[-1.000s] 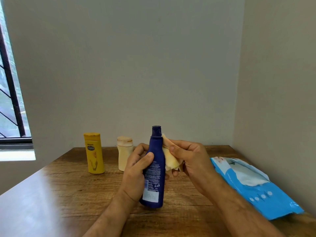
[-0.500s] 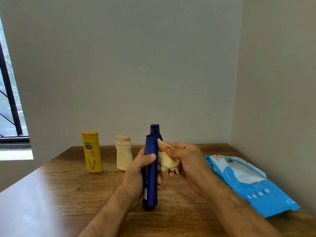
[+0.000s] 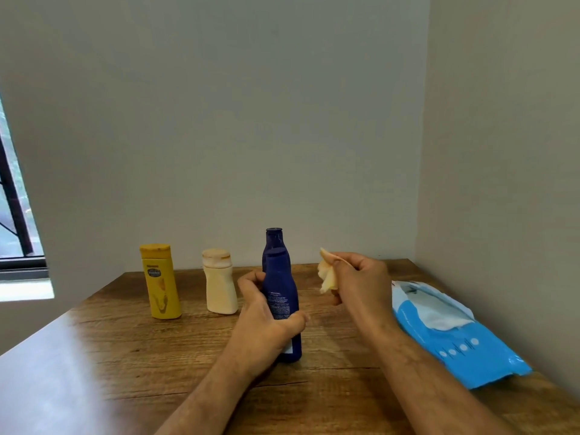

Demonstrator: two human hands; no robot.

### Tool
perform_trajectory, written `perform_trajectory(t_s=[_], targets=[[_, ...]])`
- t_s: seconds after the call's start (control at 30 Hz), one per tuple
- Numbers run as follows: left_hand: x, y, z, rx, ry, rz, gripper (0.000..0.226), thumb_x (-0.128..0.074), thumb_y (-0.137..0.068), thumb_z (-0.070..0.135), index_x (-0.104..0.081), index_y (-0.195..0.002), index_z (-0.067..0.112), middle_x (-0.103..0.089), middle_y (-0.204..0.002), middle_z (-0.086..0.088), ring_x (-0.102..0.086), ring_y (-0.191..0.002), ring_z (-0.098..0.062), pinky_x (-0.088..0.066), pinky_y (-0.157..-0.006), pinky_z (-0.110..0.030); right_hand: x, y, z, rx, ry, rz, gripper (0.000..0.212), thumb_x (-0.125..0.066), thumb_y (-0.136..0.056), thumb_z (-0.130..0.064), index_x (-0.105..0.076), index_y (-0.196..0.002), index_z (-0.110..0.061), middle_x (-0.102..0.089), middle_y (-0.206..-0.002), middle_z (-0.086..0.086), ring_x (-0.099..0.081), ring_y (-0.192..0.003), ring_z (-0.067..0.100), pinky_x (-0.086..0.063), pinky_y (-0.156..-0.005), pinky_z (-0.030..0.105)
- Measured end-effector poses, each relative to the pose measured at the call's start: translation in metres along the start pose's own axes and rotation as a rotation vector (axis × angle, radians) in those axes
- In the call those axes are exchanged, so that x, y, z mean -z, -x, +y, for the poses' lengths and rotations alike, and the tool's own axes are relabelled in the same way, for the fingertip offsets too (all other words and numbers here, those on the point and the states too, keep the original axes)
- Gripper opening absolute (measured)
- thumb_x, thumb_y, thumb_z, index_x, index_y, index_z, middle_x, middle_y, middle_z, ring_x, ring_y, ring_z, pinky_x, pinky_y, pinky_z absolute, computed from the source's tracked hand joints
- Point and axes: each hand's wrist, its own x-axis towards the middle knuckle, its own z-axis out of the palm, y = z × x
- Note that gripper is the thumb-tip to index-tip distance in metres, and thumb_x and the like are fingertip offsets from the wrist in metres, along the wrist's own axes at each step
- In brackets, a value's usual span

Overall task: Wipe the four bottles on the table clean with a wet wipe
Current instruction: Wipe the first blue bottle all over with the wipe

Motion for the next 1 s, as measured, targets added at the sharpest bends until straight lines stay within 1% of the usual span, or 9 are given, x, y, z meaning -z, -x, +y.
perform_trajectory(t_s=[0.1, 0.2, 0.3, 0.43, 0.6, 0.67, 0.77, 0.87, 1.0], targets=[[-0.006, 0.003, 0.000, 0.007, -0.155, 0.024, 0.073, -0.070, -0.069, 0.044, -0.020, -0.122, 0.035, -0.042, -0.127, 0.007, -0.048, -0.116, -0.011, -0.043, -0.098, -0.030, 0.003, -0.003, 0.003, -0.015, -0.009, 0.005, 0.017, -0.060, -0.096, -0.022, -0.072, -0.107, -0.021, -0.065, -0.086, -0.011, -0.067, -0.075, 0.014, -0.051, -0.047, 0.019], [-0.010, 0.006, 0.002, 0.015, -0.164, 0.045, 0.071, -0.063, -0.066, 0.046, -0.025, -0.125, 0.035, -0.036, -0.128, 0.009, -0.041, -0.120, -0.011, -0.038, -0.106, -0.035, 0.000, -0.001, 0.004, -0.020, -0.005, -0.031, 0.017, -0.058, -0.097, -0.020, -0.072, -0.105, -0.024, -0.064, -0.085, -0.013, -0.066, -0.074, 0.013, -0.053, -0.049, 0.021], [-0.013, 0.009, 0.005, 0.017, -0.121, -0.029, 0.065, -0.061, -0.075, 0.039, -0.026, -0.130, 0.042, -0.040, -0.130, 0.011, -0.047, -0.116, -0.007, -0.039, -0.096, -0.026, 0.000, 0.000, 0.003, -0.025, -0.023, -0.036, 0.018, -0.058, -0.097, -0.021, -0.072, -0.108, -0.025, -0.065, -0.087, -0.012, -0.066, -0.075, 0.014, -0.054, -0.050, 0.020], [-0.012, 0.009, 0.004, 0.002, -0.090, -0.009, 0.062, -0.058, -0.092, 0.006, -0.029, -0.136, 0.037, -0.057, -0.117, 0.007, -0.059, -0.104, -0.009, -0.040, -0.078, -0.019, 0.004, -0.002, 0.003, -0.051, -0.039, -0.032, 0.021, -0.058, -0.097, -0.022, -0.070, -0.114, -0.023, -0.063, -0.091, -0.012, -0.066, -0.079, 0.014, -0.055, -0.052, 0.021], [-0.009, 0.009, 0.004, 0.108, 0.108, -0.056, 0.057, -0.054, -0.095, -0.003, -0.040, -0.129, 0.041, -0.058, -0.129, 0.010, -0.057, -0.120, -0.012, -0.044, -0.107, -0.044, 0.003, -0.001, 0.003, -0.124, -0.049, -0.156, 0.018, -0.057, -0.097, -0.022, -0.069, -0.111, -0.023, -0.068, -0.094, 0.000, -0.066, -0.067, 0.014, -0.056, -0.051, 0.022], [-0.013, 0.008, 0.001, 0.093, 0.096, -0.041, 0.051, -0.051, -0.098, -0.001, -0.045, -0.127, 0.040, -0.059, -0.129, 0.010, -0.057, -0.118, -0.007, -0.044, -0.107, -0.039, 0.002, 0.000, 0.004, -0.130, -0.018, -0.213, 0.019, -0.056, -0.098, -0.021, -0.069, -0.111, -0.023, -0.068, -0.095, 0.000, -0.067, -0.066, 0.014, -0.056, -0.051, 0.020], [-0.016, 0.005, 0.000, 0.077, 0.060, 0.012, 0.053, -0.048, -0.100, 0.001, -0.037, -0.137, 0.037, -0.055, -0.128, 0.017, -0.054, -0.112, 0.004, -0.042, -0.103, -0.029, -0.003, 0.002, 0.007, -0.123, 0.045, -0.277, 0.022, -0.053, -0.099, -0.018, -0.068, -0.115, -0.021, -0.067, -0.096, -0.003, -0.069, -0.068, 0.016, -0.057, -0.052, 0.021], [-0.019, 0.005, -0.003, 0.037, -0.068, -0.009, 0.065, -0.063, -0.094, 0.010, -0.028, -0.144, 0.031, -0.054, -0.129, 0.015, -0.054, -0.115, 0.000, -0.042, -0.106, -0.029, -0.005, 0.002, 0.009, -0.113, 0.098, -0.291, 0.024, -0.053, -0.098, -0.017, -0.068, -0.117, -0.021, -0.067, -0.095, -0.005, -0.072, -0.070, 0.019, -0.061, -0.057, 0.026], [-0.031, 0.005, -0.005, -0.008, -0.302, 0.053, 0.067, -0.076, -0.085, 0.030, -0.024, -0.127, 0.029, -0.049, -0.108, 0.020, -0.052, -0.093, 0.005, -0.037, -0.070, -0.006, -0.005, 0.003, 0.009, -0.074, 0.158, -0.263, 0.023, -0.053, -0.098, -0.017, -0.070, -0.113, -0.022, -0.068, -0.093, -0.006, -0.070, -0.072, 0.014, -0.057, -0.053, 0.021]])
